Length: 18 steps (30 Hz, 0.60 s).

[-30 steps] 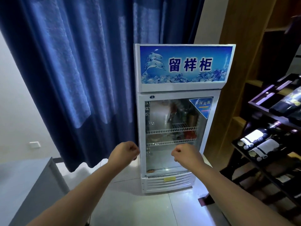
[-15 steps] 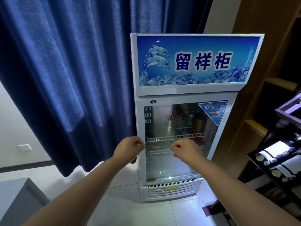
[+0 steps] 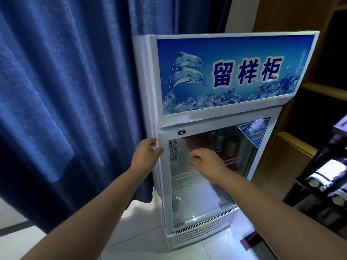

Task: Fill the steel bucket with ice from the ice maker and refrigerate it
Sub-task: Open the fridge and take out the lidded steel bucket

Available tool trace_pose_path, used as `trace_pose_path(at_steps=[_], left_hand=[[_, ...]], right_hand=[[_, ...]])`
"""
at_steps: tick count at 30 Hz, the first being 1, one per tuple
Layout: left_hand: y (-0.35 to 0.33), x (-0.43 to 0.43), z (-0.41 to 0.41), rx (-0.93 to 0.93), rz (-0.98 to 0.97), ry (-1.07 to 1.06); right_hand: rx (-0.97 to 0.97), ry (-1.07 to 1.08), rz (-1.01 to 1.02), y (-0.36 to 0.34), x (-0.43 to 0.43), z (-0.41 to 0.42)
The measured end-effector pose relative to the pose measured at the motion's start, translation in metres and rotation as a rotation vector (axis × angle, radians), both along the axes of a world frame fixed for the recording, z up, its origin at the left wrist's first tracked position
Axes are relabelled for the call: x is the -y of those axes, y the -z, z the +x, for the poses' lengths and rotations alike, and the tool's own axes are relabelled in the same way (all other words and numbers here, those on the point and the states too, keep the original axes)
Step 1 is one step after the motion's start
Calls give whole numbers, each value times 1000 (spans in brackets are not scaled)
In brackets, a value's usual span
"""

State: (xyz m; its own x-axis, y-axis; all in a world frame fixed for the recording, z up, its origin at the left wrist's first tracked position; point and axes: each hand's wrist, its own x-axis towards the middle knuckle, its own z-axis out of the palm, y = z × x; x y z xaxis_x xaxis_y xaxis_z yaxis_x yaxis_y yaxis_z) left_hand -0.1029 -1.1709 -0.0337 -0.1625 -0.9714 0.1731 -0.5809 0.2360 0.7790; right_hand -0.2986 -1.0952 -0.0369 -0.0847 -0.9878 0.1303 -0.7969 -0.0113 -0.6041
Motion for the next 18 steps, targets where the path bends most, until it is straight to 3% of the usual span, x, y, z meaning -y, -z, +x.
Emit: trace_pose_path(at_steps=[5, 12, 18], left_hand=[[0, 43, -6, -50, 0, -50], [1, 56, -14, -298, 79, 1], [-1, 62, -6, -204, 72, -16]], right_hand=[[-57, 24, -60, -1, 38, 19], [-9, 120, -89, 2, 64, 36], [52, 139, -106, 4, 63, 39]])
